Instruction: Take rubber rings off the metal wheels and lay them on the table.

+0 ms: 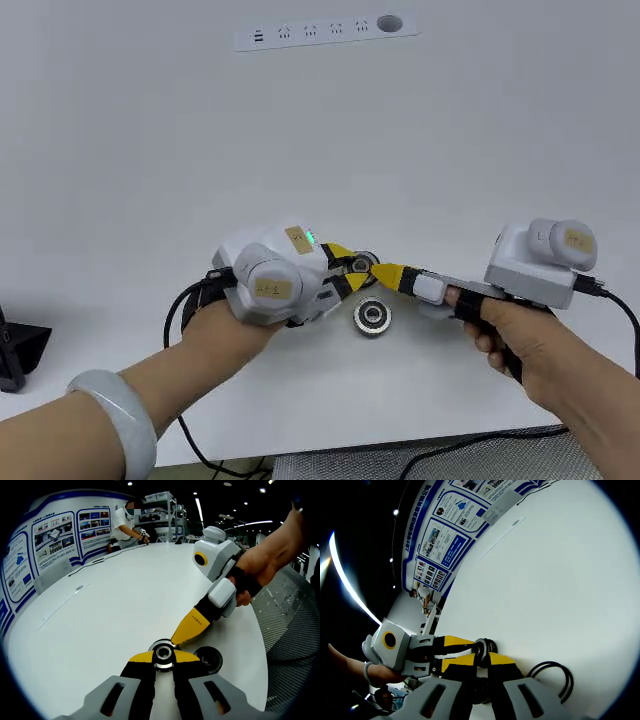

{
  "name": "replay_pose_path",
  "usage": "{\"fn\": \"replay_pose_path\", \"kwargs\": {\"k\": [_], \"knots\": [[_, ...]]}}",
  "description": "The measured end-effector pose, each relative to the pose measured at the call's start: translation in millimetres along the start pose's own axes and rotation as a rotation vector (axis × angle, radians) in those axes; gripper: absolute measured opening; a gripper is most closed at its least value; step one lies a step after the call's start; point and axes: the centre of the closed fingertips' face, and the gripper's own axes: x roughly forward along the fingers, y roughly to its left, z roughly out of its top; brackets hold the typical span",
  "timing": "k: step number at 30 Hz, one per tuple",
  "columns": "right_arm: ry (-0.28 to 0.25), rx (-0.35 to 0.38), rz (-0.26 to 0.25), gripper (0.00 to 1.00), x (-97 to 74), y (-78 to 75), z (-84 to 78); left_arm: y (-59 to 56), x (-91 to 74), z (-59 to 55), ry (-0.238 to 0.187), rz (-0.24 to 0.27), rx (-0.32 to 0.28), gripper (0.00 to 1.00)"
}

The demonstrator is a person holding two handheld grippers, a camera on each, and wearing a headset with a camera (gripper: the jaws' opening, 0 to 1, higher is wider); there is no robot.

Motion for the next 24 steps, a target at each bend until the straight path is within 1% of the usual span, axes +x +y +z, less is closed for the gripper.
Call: {"fn": "replay_pose_path", "kwargs": {"k": [7, 20, 24], "knots": [[0.002, -0.017, -0.027, 0.04, 0.2, -4.0, -0.6, -0.2, -0.2, -0.2, 0.0, 0.0, 0.0, 0.13], [-0.001, -0.045, -0.039, 0.02, -1.0, -3.5, 0.7, -0.5, -0.9, 0.1, -0.003, 0.0, 0.0, 0.13], [-0.009, -0.047, -0.031, 0.02, -0.5, -1.4, 1.3, -0.6, -1.2, 0.0, -0.001, 0.0, 0.001, 0.13]]}}
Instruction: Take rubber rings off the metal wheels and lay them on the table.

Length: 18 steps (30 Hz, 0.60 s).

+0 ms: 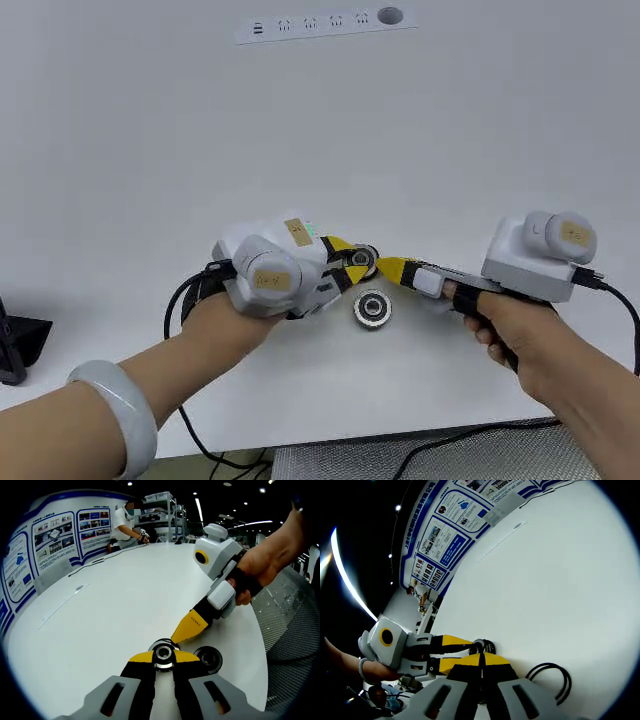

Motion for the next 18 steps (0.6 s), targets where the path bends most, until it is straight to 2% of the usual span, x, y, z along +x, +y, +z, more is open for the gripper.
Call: {"fn": "replay_pose_path", "kwargs": {"k": [9, 13, 16, 18], "knots": [[-0.004, -0.003, 0.023, 0.01, 2.0, 9.0, 1.3, 0.3, -0.3, -0.6, 0.001, 0.0, 0.002, 0.13], [-0.025, 0.012, 0.063, 0.01, 2.6, 20.5, 6.5, 0.3, -0.3, -0.6, 0.001, 0.0, 0.002, 0.13], [-0.03, 0.0, 0.059, 0.01, 2.4, 22.3, 10.5, 0.3, -0.3, -0.7, 0.001, 0.0, 0.003, 0.13], [-0.027, 0.007, 0.047, 0.02, 2.6, 18.2, 10.4, 0.2, -0.3, -0.6, 0.001, 0.0, 0.003, 0.13]]}}
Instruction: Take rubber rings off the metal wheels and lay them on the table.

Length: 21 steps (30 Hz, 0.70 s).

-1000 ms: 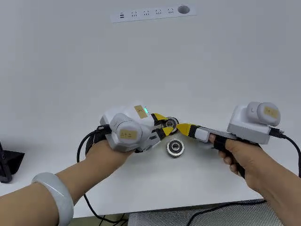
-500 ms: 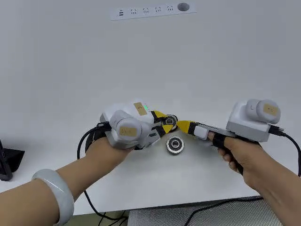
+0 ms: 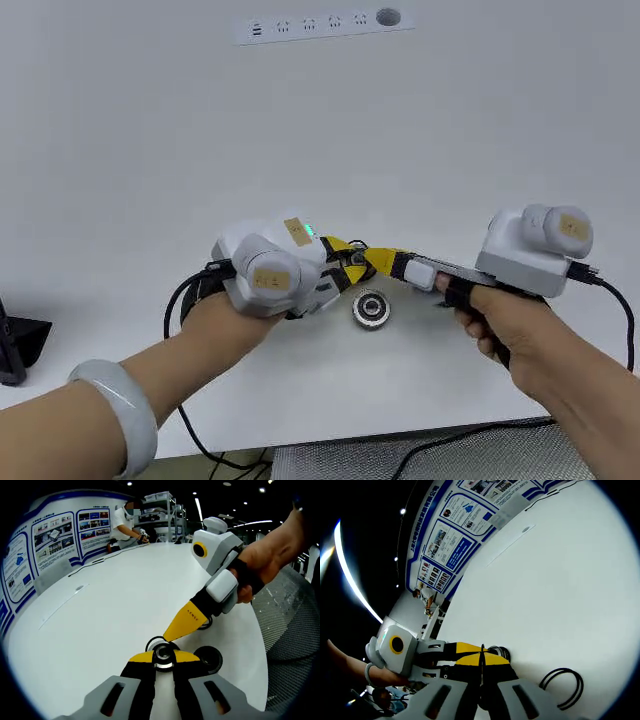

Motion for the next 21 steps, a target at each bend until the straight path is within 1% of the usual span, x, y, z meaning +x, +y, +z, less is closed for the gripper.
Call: {"fn": "replay_pose_path", "kwargs": {"k": [3, 10, 18, 19, 21], "knots": [[0.006, 0.004, -0.021, 0.02, -0.9, -5.8, -1.0, -0.2, 0.1, 0.2, 0.002, -0.002, 0.004, 0.13], [0.015, 0.004, -0.033, 0.02, -0.4, -8.1, -3.4, -1.0, 0.2, 0.8, 0.002, -0.008, 0.02, 0.14], [0.024, 0.0, -0.054, 0.02, 0.1, -13.3, -5.5, -0.9, 0.3, 1.0, -0.003, -0.018, 0.022, 0.14], [0.024, 0.002, -0.055, 0.02, 0.1, -13.8, -5.5, -0.4, 0.3, 1.5, -0.005, -0.015, 0.026, 0.14], [0.025, 0.002, -0.057, 0.02, 0.2, -14.6, -5.7, -1.0, 0.6, 3.1, -0.015, -0.019, 0.02, 0.19]]}}
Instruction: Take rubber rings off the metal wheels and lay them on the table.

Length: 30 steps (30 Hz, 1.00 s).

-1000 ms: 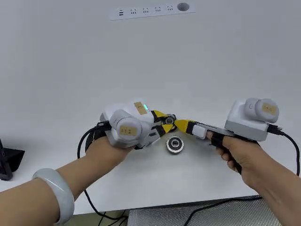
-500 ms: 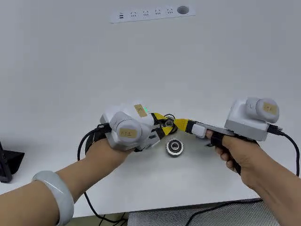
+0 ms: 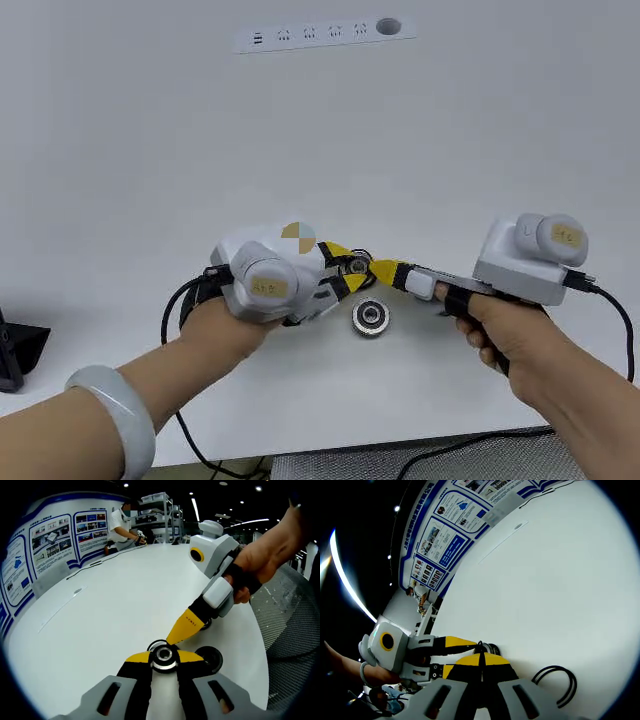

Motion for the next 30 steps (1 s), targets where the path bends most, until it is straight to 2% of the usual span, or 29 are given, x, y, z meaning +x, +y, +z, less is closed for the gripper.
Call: {"fn": "replay_pose_path", "kwargs": {"k": [10, 15, 19, 30], "knots": [[0.005, 0.0, -0.004, 0.02, 0.7, -2.4, -0.3, -3.2, -4.8, 2.3, -0.015, 0.003, 0.024, 0.24], [0.004, 0.002, -0.002, 0.02, 0.3, -1.5, -0.9, -1.2, -7.1, 1.0, -0.02, 0.018, 0.024, 0.33], [0.004, 0.002, 0.004, 0.02, 0.3, 0.2, -1.2, 1.9, -8.4, -0.7, -0.023, 0.032, 0.009, 0.44], [0.004, 0.003, 0.015, 0.02, -1.7, 6.2, -3.0, 2.5, -12.5, -8.9, -0.02, 0.042, -0.021, 0.54]]}}
